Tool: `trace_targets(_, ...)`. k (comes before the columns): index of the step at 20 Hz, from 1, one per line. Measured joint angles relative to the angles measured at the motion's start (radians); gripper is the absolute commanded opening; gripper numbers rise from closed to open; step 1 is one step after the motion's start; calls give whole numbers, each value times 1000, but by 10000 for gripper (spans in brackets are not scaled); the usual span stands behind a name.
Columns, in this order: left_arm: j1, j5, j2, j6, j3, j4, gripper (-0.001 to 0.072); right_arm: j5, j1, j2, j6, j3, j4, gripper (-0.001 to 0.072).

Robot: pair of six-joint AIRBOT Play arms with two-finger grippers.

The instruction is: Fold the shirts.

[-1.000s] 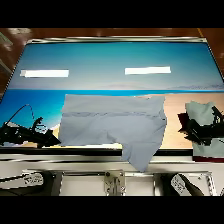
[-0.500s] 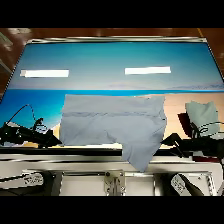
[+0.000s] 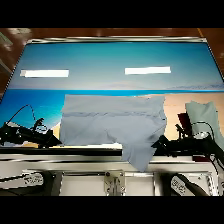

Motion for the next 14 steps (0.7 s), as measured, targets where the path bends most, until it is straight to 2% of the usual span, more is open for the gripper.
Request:
trace_targets(1, 0, 0, 0, 0, 0, 0, 41, -7, 13, -7, -5, 0, 4, 87)
trace_targets(2, 0, 0, 0, 0, 1, 0, 40, -6, 23, -12, -12, 1, 9, 65)
trace_targets(9, -2, 60, 85, 23, 105, -47, 39, 24, 47, -24, -79, 142, 109, 64)
trace_targets(14, -64, 140, 71, -24, 325, -117, 40, -40, 117, -79, -11, 388, 153, 64)
